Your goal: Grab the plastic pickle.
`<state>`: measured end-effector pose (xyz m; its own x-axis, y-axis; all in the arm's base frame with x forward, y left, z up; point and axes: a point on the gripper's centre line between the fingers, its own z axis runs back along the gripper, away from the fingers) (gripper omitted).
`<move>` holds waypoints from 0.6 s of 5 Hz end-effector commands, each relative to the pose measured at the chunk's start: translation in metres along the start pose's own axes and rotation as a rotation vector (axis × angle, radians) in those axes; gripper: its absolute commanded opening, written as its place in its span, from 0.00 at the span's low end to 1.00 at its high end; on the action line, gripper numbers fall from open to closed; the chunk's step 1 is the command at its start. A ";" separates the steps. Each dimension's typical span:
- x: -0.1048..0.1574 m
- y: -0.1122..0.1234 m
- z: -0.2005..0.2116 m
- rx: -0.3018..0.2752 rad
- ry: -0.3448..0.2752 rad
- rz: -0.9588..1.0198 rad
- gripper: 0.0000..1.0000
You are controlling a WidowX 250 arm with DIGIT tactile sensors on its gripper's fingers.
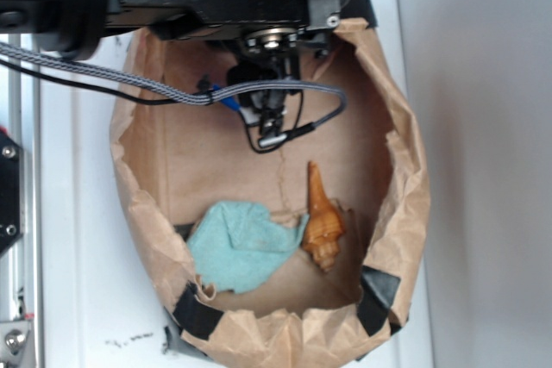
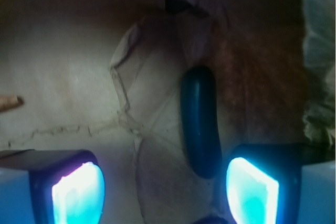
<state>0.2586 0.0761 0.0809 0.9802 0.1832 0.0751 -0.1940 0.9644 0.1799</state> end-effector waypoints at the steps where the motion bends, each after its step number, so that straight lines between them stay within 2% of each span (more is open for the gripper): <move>1: 0.016 0.010 -0.009 -0.050 -0.040 -0.023 1.00; 2: 0.017 0.004 -0.019 -0.124 -0.048 -0.115 1.00; 3: 0.022 -0.003 -0.026 -0.209 -0.023 -0.217 1.00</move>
<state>0.2761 0.0660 0.0445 0.9979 -0.0588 0.0286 0.0597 0.9977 -0.0315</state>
